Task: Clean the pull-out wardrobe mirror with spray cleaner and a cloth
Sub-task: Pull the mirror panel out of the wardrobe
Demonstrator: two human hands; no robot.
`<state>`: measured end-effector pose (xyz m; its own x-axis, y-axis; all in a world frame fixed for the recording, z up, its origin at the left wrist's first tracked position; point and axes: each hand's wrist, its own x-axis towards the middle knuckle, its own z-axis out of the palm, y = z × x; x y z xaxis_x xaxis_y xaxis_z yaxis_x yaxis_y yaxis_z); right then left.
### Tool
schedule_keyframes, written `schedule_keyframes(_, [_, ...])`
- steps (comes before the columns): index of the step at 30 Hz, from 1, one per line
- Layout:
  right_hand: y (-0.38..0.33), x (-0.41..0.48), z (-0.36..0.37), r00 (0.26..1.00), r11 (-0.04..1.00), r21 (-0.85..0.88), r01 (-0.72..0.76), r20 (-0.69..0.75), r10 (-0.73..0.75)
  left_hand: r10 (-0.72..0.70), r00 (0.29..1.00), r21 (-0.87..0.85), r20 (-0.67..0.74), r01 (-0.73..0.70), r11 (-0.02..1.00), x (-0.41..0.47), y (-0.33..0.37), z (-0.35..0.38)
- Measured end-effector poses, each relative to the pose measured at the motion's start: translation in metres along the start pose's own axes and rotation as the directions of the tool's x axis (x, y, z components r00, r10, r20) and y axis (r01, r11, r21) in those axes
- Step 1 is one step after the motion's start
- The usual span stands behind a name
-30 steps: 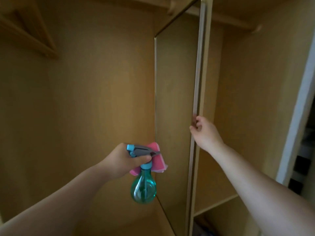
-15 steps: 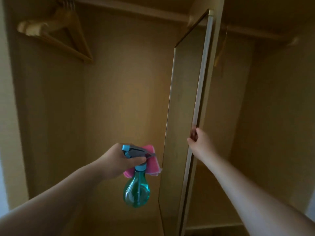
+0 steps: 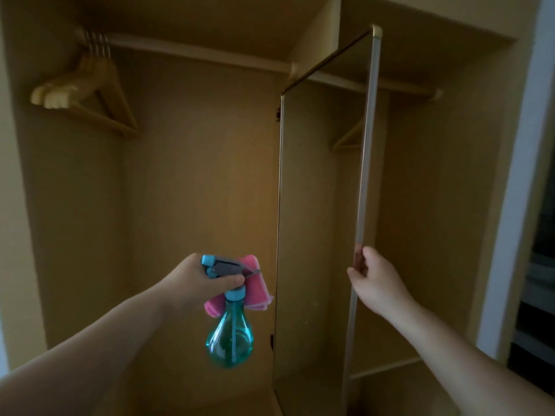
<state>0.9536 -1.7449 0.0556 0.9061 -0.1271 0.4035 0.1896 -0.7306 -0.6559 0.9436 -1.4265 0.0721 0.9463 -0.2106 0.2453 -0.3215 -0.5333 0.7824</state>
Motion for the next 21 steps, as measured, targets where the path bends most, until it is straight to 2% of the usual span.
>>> schedule_keyframes(4, [0.014, -0.013, -0.018, 0.994, 0.996, -0.046, -0.080, -0.079, 0.076, 0.074, 0.996, -0.026, 0.043, -0.072, 0.997, -0.011, 0.007, -0.001])
schedule_keyframes(7, [0.027, -0.015, -0.032, 0.984, 0.994, -0.024, -0.104, -0.145, 0.100, 0.078, 0.996, -0.051, 0.044, -0.075, 0.996, -0.015, 0.010, -0.001])
schedule_keyframes(15, [0.039, 0.003, -0.043, 0.966, 0.983, 0.054, -0.173, -0.187, 0.180, 0.046, 0.999, -0.016, 0.013, -0.046, 0.999, -0.028, 0.021, 0.011])
schedule_keyframes(21, [0.080, 0.045, -0.048, 0.981, 0.992, 0.033, -0.120, -0.149, 0.124, 0.005, 0.998, 0.007, -0.058, -0.004, 1.000, -0.030, 0.044, 0.029])
